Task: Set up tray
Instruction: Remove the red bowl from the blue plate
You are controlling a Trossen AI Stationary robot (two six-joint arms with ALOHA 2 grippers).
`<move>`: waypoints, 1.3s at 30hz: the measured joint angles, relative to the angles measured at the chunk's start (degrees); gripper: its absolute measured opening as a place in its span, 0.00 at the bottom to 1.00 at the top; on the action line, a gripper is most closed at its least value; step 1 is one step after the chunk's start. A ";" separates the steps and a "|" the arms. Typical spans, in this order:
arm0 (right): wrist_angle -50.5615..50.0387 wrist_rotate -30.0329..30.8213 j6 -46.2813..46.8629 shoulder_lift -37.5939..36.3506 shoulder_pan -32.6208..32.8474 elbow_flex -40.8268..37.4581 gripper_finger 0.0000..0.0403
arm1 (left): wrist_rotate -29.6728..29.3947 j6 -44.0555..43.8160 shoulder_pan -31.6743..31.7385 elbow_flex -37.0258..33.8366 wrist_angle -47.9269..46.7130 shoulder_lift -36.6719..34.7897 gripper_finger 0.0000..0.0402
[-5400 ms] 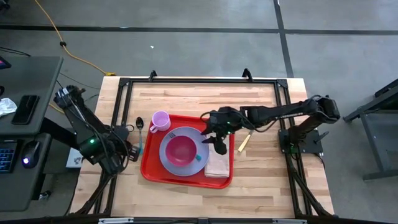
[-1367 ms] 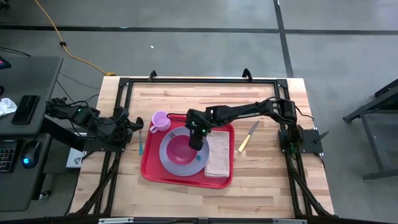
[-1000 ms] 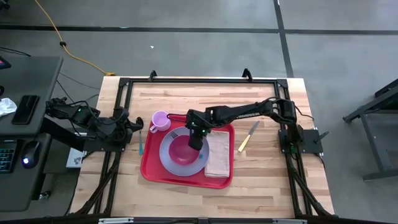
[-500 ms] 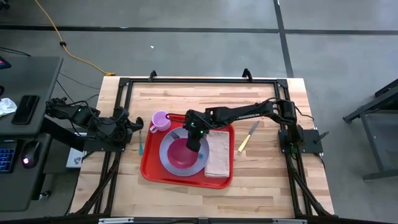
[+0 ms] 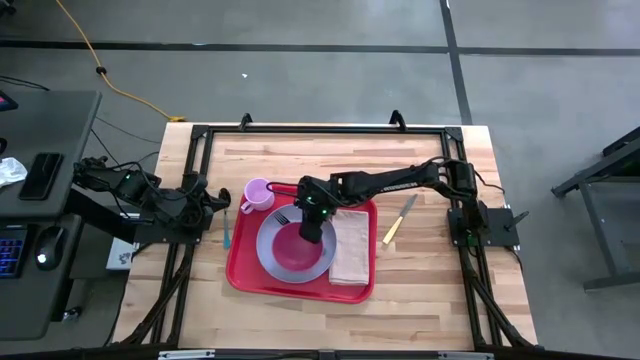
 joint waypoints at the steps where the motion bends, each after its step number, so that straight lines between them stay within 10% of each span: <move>1: 0.30 -0.06 0.02 0.00 0.00 0.00 0.00 | 0.00 0.00 0.00 0.00 -0.04 0.00 0.05; 39: -23.26 3.62 -10.39 0.00 -14.85 16.61 0.00 | 0.59 1.09 0.00 0.00 -0.39 0.02 0.05</move>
